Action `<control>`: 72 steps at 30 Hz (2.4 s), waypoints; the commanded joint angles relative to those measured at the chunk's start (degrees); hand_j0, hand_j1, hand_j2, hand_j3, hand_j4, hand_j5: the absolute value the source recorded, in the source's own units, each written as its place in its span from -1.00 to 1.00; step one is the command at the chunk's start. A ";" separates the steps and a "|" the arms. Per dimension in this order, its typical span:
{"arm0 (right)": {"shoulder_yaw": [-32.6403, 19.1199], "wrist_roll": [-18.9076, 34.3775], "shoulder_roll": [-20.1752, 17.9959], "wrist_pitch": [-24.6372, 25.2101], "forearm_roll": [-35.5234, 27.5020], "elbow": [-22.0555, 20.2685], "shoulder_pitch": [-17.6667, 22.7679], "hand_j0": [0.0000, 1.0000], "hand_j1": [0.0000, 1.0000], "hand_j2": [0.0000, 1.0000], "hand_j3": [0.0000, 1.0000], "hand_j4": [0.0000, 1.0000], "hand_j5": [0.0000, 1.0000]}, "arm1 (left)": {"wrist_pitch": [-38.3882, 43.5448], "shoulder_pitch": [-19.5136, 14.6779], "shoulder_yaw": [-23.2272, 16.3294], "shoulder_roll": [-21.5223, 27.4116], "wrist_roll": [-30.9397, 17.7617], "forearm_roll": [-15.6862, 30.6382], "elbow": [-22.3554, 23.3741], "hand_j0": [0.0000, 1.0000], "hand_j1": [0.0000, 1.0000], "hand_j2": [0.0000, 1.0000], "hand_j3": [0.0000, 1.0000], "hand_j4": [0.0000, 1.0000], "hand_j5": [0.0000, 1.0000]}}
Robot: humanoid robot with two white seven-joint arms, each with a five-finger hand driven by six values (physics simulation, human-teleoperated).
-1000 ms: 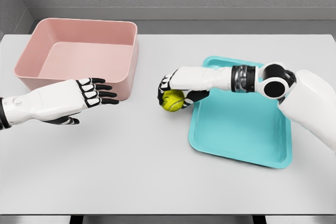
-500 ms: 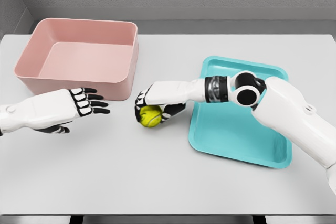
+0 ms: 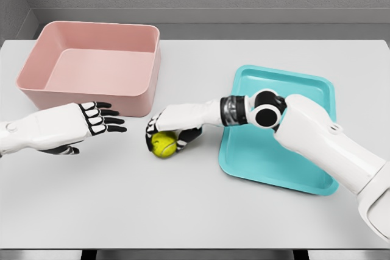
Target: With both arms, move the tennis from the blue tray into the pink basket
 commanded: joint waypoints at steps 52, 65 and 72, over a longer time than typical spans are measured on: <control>-23.62 -0.62 -27.70 0.14 -1.16 3.99 2.90 1.00 1.00 1.00 1.00 1.00 1.00 | 0.00 -2.90 -2.77 -14.61 0.54 -6.84 0.00 1.00 1.00 1.00 1.00 1.00 1.00; -27.92 -0.53 -27.43 0.14 -1.16 4.17 5.01 1.00 1.00 1.00 1.00 1.00 1.00 | 0.00 -2.90 -3.30 -13.47 1.34 0.46 0.00 1.00 1.00 1.00 1.00 1.00 1.00; -27.92 -0.53 -27.26 0.14 -1.16 4.17 5.27 1.00 1.00 1.00 1.00 1.00 1.00 | 0.00 -3.61 -5.76 -14.61 0.81 -2.09 0.09 1.00 1.00 1.00 1.00 1.00 1.00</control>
